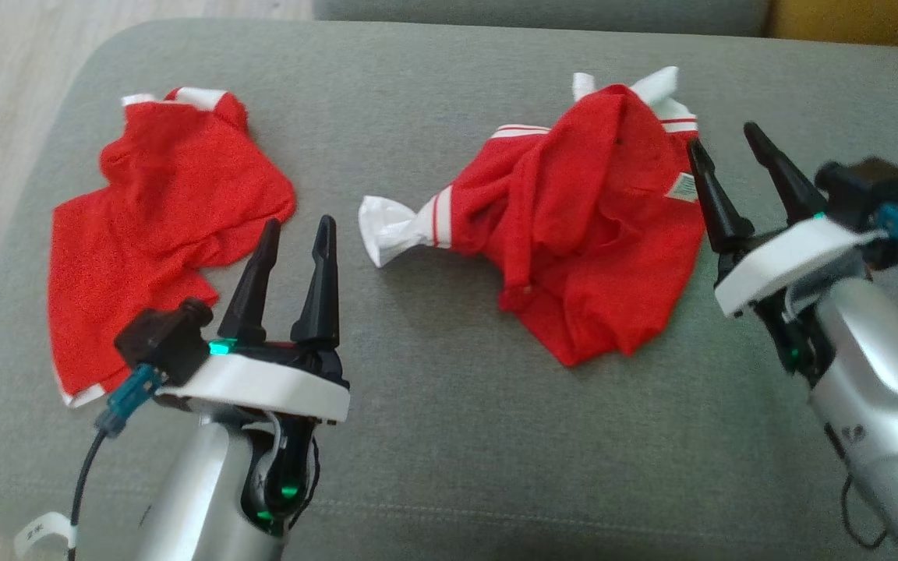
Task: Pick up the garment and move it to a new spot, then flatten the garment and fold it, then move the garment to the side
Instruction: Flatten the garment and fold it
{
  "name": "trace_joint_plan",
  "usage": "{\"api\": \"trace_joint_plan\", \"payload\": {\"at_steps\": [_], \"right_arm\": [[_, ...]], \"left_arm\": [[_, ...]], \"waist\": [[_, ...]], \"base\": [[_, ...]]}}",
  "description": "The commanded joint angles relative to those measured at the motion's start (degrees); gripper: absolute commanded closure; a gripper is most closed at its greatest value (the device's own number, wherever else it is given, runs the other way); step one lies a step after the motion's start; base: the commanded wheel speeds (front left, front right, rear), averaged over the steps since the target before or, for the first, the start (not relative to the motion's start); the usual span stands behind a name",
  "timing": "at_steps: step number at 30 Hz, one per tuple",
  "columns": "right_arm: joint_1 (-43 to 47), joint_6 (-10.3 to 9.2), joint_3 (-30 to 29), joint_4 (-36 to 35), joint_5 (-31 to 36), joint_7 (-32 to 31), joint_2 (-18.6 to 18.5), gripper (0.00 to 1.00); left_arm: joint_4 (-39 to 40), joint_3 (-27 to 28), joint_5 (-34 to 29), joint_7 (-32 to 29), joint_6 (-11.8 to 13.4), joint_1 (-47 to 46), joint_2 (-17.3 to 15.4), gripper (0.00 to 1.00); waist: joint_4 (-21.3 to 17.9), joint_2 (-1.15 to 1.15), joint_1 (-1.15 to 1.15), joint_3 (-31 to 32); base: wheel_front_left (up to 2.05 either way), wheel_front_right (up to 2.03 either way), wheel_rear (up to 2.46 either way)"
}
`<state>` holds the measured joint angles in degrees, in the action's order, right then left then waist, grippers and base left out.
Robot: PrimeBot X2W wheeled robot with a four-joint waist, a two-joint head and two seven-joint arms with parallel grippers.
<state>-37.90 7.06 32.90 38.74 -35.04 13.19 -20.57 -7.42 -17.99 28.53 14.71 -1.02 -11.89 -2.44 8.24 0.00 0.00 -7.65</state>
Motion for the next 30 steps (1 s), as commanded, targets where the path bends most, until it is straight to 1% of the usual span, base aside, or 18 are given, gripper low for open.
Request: {"api": "trace_joint_plan", "payload": {"at_steps": [1, 8, 12, 15, 21, 26, 30], "right_arm": [[1.6, 0.43, -2.2, -3.0, 2.3, 1.0, 1.1, 0.0], [13.1, 0.43, -15.0, -12.5, 11.8, 1.7, 7.3, 0.0], [18.7, 0.43, -19.5, -17.8, 16.6, 1.7, 11.1, 0.0], [21.4, 0.43, -21.1, -20.3, 19.1, 1.2, 12.7, 0.0], [23.3, 0.43, -21.3, -23.9, 22.2, -1.3, 14.7, 0.0], [23.8, 0.43, -17.3, -25.1, 22.6, -4.3, 15.8, 0.0], [23.5, 0.43, -14.2, -23.9, 22.6, -6.7, 16.4, 0.0]], "left_arm": [[2.4, 2.1, 0.2, 0.3, 0.0, -1.4, -0.4, 0.0], [2.4, 1.9, 0.2, 0.3, -0.4, -1.1, -0.4, 0.0], [2.0, 1.8, 0.1, 0.3, -0.7, -0.9, -0.4, 0.0], [1.8, 1.8, 0.1, 0.3, -0.8, -0.8, -0.4, 0.0], [1.5, 1.8, 0.2, 0.3, -1.0, -0.9, -0.4, 0.0], [1.4, 1.8, 0.3, 0.3, -1.1, -0.6, -0.4, 0.0], [1.4, 1.7, 0.4, 0.3, -1.1, -0.5, -0.4, 0.0]], "waist": [[-1.6, 0.0, 0.0, 0.2], [-3.7, 0.0, 0.0, -0.1], [-4.2, 0.0, 0.0, -0.1], [-4.4, 0.0, 0.0, 0.2], [-4.3, 0.0, 0.0, 0.3], [-3.6, 0.0, 0.0, 0.5], [-2.5, 0.0, 0.0, 0.0]], "base": [[0.0, 0.0, 0.0], [0.0, 0.0, 0.0], [0.0, 0.0, 0.0], [0.0, 0.0, 0.0], [0.0, 0.0, 0.0], [0.0, 0.0, 0.0], [0.0, 0.0, 0.0]]}}
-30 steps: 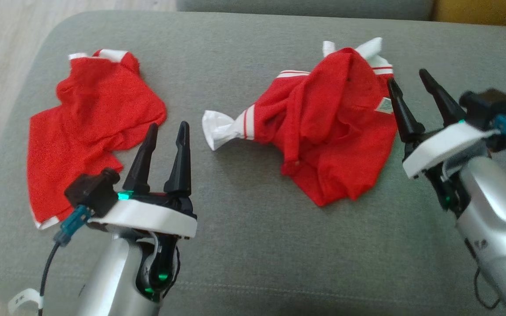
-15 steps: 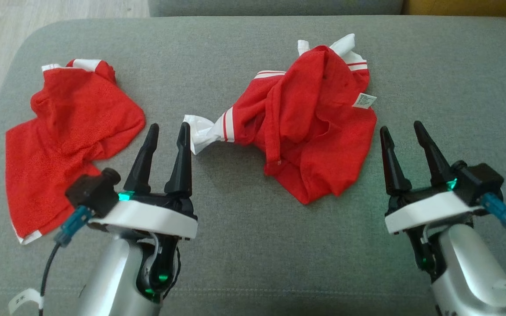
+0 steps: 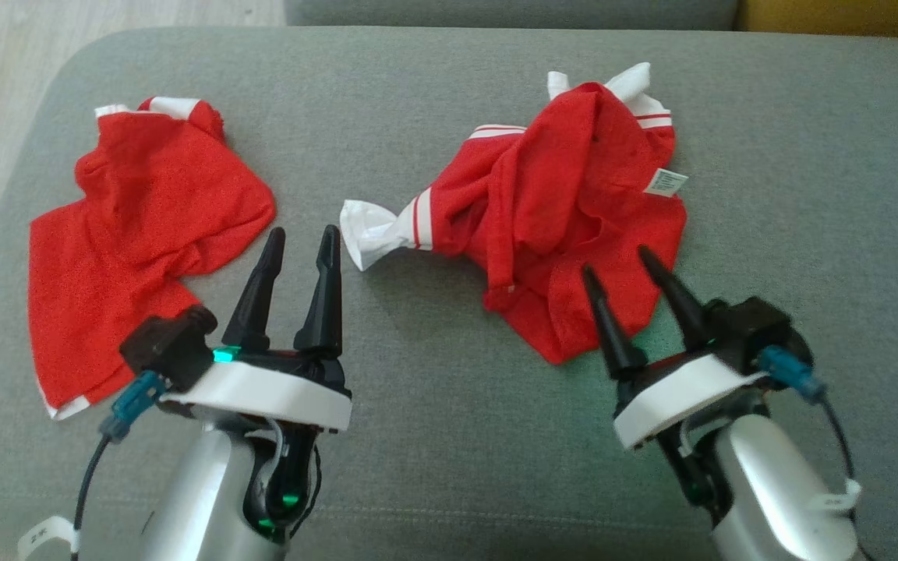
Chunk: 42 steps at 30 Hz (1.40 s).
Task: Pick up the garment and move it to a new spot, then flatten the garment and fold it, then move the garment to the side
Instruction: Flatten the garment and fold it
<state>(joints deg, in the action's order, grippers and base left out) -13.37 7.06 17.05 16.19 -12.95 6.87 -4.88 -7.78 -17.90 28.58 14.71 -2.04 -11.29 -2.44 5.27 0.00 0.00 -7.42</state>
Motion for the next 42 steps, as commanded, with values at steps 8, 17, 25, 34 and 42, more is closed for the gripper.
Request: {"api": "trace_joint_plan", "payload": {"at_steps": [8, 17, 25, 34, 42], "right_arm": [[-2.9, 0.43, 7.5, 3.2, -0.8, -2.9, 1.4, 0.0], [-8.6, 0.43, 10.0, 13.5, -2.7, -3.6, 2.0, 0.0], [-12.6, 0.43, 10.3, 19.5, -4.6, -2.3, 2.0, 0.0], [-14.2, 0.43, 10.8, 21.5, -7.5, -0.3, 2.0, 1.0], [-10.5, 0.43, 5.2, 16.6, -6.9, -1.5, 0.5, 1.0]], "left_arm": [[1.4, 1.1, 0.6, 0.3, 0.0, -1.1, -0.4, 0.0], [1.3, 0.3, 1.1, 0.3, 0.1, -1.5, -0.4, 0.0], [1.5, 0.3, 1.5, 0.3, 0.3, -2.0, -0.4, 0.0], [1.2, 0.7, 1.5, 0.3, 0.6, -2.1, -0.4, 0.0], [1.0, 1.3, 1.3, 0.3, 0.6, -1.3, -0.4, 0.0]], "waist": [[2.6, 0.0, 0.0, -0.6], [6.1, 0.0, 0.0, -1.9], [8.4, 0.0, 0.0, -3.8], [7.5, 0.0, 0.0, -3.8], [3.6, 0.0, 0.0, -1.5]], "base": [[0.0, 0.0, 0.0], [0.0, 0.0, 0.0], [0.0, 0.0, 0.0], [0.0, 0.0, 0.0], [0.0, 0.0, 0.0]]}}
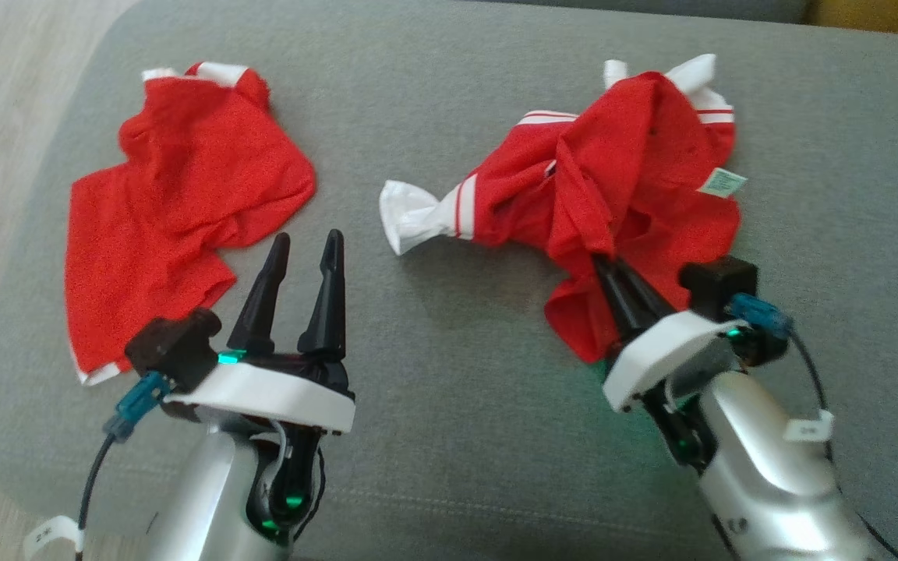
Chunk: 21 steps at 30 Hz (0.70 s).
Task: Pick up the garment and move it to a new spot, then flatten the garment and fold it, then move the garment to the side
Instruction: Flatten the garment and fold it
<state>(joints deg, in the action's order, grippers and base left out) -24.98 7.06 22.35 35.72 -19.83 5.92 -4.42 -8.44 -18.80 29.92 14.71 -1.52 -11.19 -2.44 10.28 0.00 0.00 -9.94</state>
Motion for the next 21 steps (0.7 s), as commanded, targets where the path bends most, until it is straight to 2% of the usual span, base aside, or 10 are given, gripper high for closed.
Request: {"api": "trace_joint_plan", "payload": {"at_steps": [1, 5, 6, 9, 11, 12, 13, 16, 21], "right_arm": [[2.0, 0.43, -1.0, -4.5, -0.5, -1.3, -0.6, 1.0], [6.1, 0.43, -5.0, -12.7, -1.4, -6.0, -4.9, 1.0], [6.1, 0.43, -5.0, -12.7, -1.4, -6.0, -4.9, 1.0], [9.2, 0.43, -8.4, -19.8, -1.3, -10.8, -8.9, 1.0], [11.2, 0.43, -11.6, -24.2, -1.7, -14.1, -11.3, 1.0], [12.9, 0.43, -15.3, -27.7, -1.5, -17.4, -13.6, 1.0], [12.9, 0.43, -15.3, -27.7, -1.5, -17.4, -13.6, 1.0], [15.3, 0.43, -20.1, -31.2, -0.8, -21.9, -15.7, 1.0], [18.2, 0.43, -23.9, -34.5, -0.1, -25.5, -15.1, 1.0]], "left_arm": [[1.7, 2.3, 0.0, 0.3, 0.2, -1.2, -0.4, 0.0], [1.8, 2.8, -0.2, 0.3, 0.1, -0.7, -0.4, 0.0], [1.8, 2.8, -0.2, 0.3, 0.1, -0.7, -0.4, 0.0], [1.8, 3.2, -0.3, 0.3, 0.1, -0.4, -0.4, 0.0], [1.8, 3.2, -0.3, 0.3, 0.0, -0.4, -0.4, 0.0], [1.8, 3.1, -0.3, 0.3, -0.1, -0.4, -0.4, 0.0], [1.8, 3.1, -0.3, 0.3, -0.1, -0.4, -0.4, 0.0], [1.5, 2.9, -0.2, 0.3, -0.2, -0.5, -0.4, 0.0], [-0.5, 1.6, -0.4, 0.3, -0.4, -1.0, -0.4, 0.0]], "waist": [[-2.0, 0.0, 0.0, 1.3], [-4.7, 0.0, 0.0, 2.5], [-4.7, 0.0, 0.0, 2.5], [-6.9, 0.0, 0.0, 2.9], [-8.2, 0.0, 0.0, 3.1], [-9.4, 0.0, 0.0, 3.3], [-9.4, 0.0, 0.0, 3.3], [-10.9, 0.0, 0.0, 3.4], [-12.6, 0.0, 0.0, 2.8]], "base": [[0.0, 0.0, 0.0], [0.0, 0.0, 0.0], [0.0, 0.0, 0.0], [0.0, 0.0, 0.0], [0.0, 0.0, 0.0], [0.0, 0.0, 0.0], [0.0, 0.0, 0.0], [0.0, 0.0, 0.0], [0.0, 0.0, 0.0]]}}
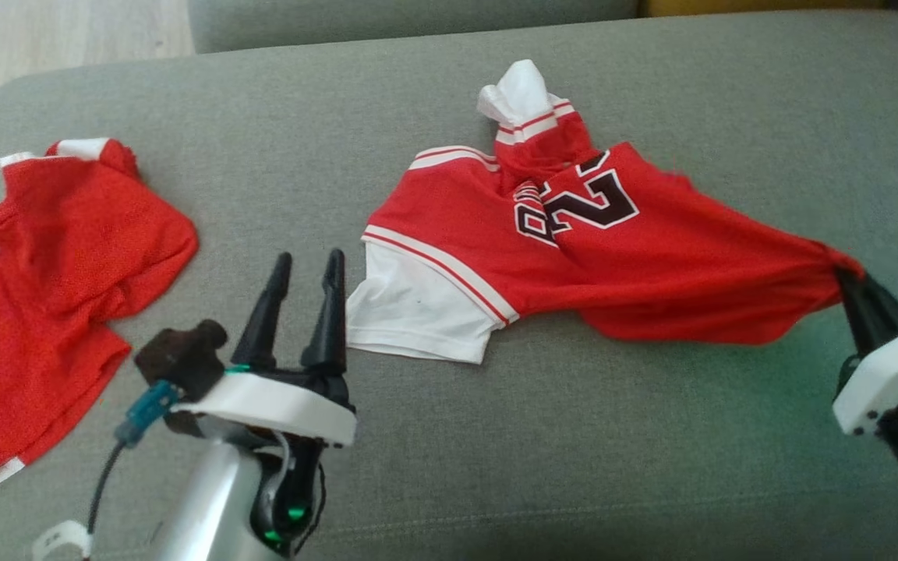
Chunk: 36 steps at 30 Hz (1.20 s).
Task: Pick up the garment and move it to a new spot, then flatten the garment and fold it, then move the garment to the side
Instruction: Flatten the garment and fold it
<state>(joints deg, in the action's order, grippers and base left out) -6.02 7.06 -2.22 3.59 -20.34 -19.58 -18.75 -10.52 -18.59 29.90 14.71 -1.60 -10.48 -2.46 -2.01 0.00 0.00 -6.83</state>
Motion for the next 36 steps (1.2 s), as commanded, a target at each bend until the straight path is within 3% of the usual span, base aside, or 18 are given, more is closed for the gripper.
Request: {"api": "trace_joint_plan", "payload": {"at_steps": [1, 7, 22, 36], "right_arm": [[-0.3, 0.43, 0.7, -2.7, 0.6, -0.2, -0.3, 1.0], [1.4, 0.43, 1.5, -2.6, 2.6, 1.2, 1.7, 1.0], [0.2, 0.43, 3.0, -0.6, 4.4, 4.0, 5.3, 1.0], [-0.6, 0.43, 3.8, -0.3, 4.4, 4.9, 5.3, 1.0]], "left_arm": [[0.9, 1.0, -0.3, 0.3, -0.4, -1.9, -0.4, 0.0], [-7.2, -2.2, -0.8, 0.3, -0.5, -3.3, -0.4, 0.0], [-26.5, -3.1, -5.3, -0.4, 3.8, -10.1, -0.7, 0.0], [-35.4, -3.2, -5.4, 0.1, 2.5, -13.9, -0.7, 0.0]], "waist": [[-0.5, 0.0, 0.0, -0.5], [-1.3, 0.0, 0.0, -1.5], [-3.4, 0.0, 0.0, -2.3], [-3.6, 0.0, 0.0, -3.3]], "base": [[0.0, 0.0, 0.0], [0.0, 0.0, 0.0], [0.0, 0.0, 0.0], [0.0, 0.0, 0.0]]}}
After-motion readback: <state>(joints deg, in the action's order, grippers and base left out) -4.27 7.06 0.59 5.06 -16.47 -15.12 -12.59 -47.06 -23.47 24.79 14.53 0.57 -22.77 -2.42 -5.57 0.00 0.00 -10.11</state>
